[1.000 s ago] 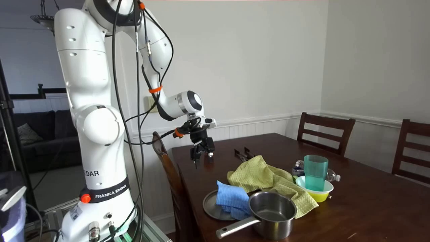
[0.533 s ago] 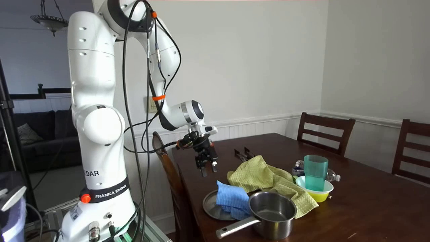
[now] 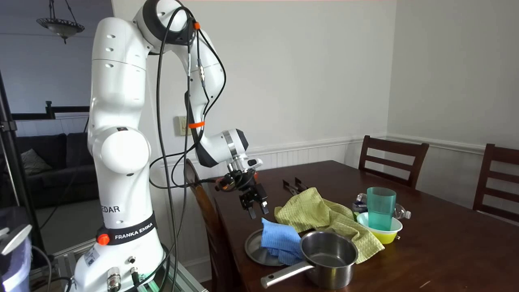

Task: Use the blue cloth to put the silver lid on the pot

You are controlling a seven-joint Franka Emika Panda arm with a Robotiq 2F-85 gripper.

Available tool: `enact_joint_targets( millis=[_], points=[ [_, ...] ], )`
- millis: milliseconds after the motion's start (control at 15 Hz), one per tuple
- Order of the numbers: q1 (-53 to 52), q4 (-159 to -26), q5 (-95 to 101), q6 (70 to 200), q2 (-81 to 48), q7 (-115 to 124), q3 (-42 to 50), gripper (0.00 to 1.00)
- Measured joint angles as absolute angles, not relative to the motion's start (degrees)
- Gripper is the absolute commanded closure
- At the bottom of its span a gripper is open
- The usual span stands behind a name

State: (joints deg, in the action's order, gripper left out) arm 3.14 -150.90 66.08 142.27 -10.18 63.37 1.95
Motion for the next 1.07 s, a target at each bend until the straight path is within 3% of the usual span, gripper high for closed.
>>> enact_joint_targets(
  millis=[200,333,400,1000,1067],
  points=[
    [3.14,-150.34,68.59,143.83,-12.20,63.66,2.45,0.02],
    [3.14,-149.89,69.60,144.01,-13.45,63.66,2.67,0.27],
    [3.14,-149.63,70.13,144.01,-13.96,63.66,2.79,0.31],
    [3.15,-148.94,73.30,144.00,-14.96,63.62,3.54,0.95],
    [3.15,-148.94,73.35,144.00,-14.96,63.52,3.58,0.99]
  ],
)
